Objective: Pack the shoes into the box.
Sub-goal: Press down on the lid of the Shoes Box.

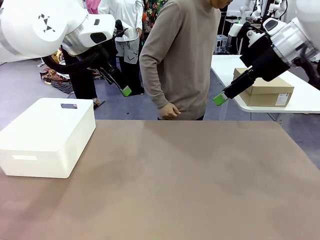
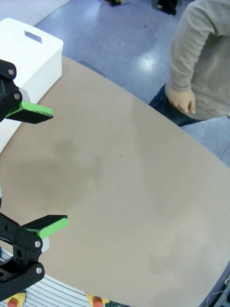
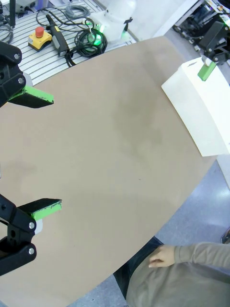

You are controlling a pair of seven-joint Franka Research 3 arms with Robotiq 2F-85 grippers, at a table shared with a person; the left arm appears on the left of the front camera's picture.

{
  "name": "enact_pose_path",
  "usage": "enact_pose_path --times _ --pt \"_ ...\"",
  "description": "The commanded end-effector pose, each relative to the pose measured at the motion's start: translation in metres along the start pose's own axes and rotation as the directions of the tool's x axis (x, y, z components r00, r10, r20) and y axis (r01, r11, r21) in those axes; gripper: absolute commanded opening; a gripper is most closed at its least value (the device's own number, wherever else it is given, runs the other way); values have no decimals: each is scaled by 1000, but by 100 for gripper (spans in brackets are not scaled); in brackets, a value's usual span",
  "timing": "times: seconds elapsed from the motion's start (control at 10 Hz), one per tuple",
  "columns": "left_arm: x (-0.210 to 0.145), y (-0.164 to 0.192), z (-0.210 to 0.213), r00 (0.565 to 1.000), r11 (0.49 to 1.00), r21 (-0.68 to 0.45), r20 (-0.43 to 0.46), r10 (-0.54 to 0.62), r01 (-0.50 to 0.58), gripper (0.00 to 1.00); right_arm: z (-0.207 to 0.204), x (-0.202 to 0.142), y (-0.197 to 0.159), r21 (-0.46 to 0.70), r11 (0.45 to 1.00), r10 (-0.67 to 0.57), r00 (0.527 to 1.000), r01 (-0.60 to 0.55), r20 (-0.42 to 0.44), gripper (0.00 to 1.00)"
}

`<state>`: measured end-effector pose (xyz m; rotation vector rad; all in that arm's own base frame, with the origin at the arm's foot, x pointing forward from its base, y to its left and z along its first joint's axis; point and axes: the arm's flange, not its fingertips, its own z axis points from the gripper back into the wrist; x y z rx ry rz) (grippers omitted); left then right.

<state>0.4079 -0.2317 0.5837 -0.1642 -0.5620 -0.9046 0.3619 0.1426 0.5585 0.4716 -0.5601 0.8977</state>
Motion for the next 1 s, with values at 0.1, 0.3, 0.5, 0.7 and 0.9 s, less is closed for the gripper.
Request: enact_pose_path --times 0.1,0.3,0.5,0.7,0.9 --pt "-1 1 1 1000 1000 2 -9 0 0 100 0 -1 1 -6 1000 -11 1000 11 -10 100" --pt "-1 1 1 1000 1000 2 -9 0 0 100 0 -1 1 -6 1000 -11 1000 11 -10 100" --pt "-1 1 1 1000 1000 2 -9 0 0 100 0 -1 1 -6 1000 -11 1000 11 -10 100" --pt "-1 1 1 1000 1000 2 -9 0 0 100 0 -1 1 -6 1000 -11 1000 11 -10 100" --pt "-1 1 1 1000 1000 2 -9 0 0 100 0 -1 1 -6 1000 -11 1000 11 -10 100"
